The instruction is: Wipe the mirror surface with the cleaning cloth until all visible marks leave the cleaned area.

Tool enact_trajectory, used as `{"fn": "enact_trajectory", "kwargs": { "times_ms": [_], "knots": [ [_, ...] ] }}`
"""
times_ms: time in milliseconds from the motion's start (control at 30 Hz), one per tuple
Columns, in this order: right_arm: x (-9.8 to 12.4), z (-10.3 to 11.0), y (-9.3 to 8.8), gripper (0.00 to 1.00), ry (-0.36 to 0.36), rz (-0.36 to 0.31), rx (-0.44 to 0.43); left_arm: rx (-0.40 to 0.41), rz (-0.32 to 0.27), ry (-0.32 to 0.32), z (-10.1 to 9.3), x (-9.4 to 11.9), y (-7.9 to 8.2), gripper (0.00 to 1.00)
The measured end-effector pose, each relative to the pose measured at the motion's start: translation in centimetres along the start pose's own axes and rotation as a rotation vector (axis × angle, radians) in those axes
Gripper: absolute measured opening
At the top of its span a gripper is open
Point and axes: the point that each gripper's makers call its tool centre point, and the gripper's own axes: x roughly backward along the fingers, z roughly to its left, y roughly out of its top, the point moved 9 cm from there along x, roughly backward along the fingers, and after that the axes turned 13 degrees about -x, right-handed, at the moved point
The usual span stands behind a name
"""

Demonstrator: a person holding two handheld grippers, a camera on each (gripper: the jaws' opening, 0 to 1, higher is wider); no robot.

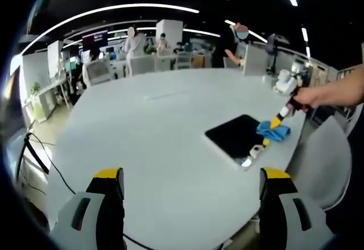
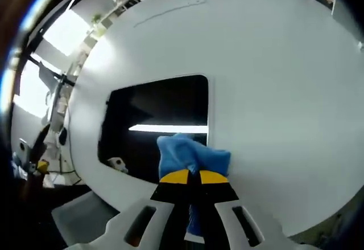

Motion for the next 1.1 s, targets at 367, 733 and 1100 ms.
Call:
{"fn": "enact_trajectory", "kwargs": {
  "times_ms": [367,733,1100],
  "knots": [
    [-0.1,0.1,-0.3,0.0,-0.003,-0.028,0.022,0.003,-0.014,0.002,0.0,-0.6,0.4,1.0],
    [0.2,0.7,-0.7,0.0,-0.046,-0.065,0.061,0.011,-0.015,0.002,-0.3,-0.6,0.2,1.0],
    [-0.1,2.2,-1.0,0.0,-0.095,-0.06,0.08,0.025,-0.026,0.011,-0.1,-0.3,0.1,1.0]
  ]
}}
